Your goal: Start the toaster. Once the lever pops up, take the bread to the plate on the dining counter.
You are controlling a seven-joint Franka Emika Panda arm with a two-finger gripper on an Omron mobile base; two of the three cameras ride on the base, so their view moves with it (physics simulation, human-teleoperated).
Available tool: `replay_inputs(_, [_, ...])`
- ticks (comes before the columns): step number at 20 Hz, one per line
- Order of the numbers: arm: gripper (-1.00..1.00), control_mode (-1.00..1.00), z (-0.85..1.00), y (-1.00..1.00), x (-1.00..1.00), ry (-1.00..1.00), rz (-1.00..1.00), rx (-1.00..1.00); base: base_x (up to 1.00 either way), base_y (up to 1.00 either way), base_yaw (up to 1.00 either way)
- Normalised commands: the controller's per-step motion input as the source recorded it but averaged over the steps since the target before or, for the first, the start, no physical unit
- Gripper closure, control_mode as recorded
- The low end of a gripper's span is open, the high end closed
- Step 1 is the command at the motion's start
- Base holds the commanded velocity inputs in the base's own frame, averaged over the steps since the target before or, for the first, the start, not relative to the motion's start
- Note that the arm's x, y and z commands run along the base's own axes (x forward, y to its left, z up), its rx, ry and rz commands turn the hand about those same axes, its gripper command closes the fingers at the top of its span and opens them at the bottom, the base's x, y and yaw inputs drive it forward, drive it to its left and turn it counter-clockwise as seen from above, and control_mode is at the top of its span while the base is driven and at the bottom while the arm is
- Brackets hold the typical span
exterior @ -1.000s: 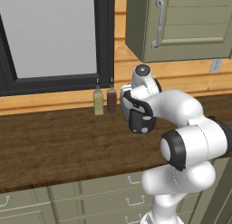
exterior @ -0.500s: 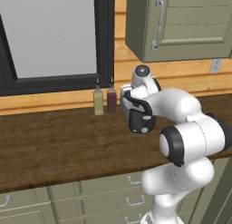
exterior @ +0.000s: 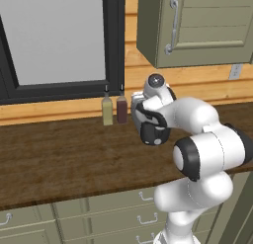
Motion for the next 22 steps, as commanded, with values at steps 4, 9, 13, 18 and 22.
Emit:
replay_inputs(4, [-1.00,-1.00,0.00,0.00,0.00,-0.03,0.00,0.00,0.00,0.00,0.00])
replay_inputs(9, [-1.00,-1.00,0.00,0.00,0.01,0.00,0.00,0.00,0.00,0.00,0.00])
replay_inputs(13, [-1.00,-1.00,0.00,0.00,0.01,0.00,0.00,0.00,0.00,0.00,0.00])
replay_inputs(18, [-1.00,-1.00,0.00,0.00,0.04,0.00,0.00,0.00,0.00,0.00,0.00])
replay_inputs(22, [-1.00,-1.00,0.00,0.00,0.06,0.00,0.00,0.00,0.00,0.00,0.00])
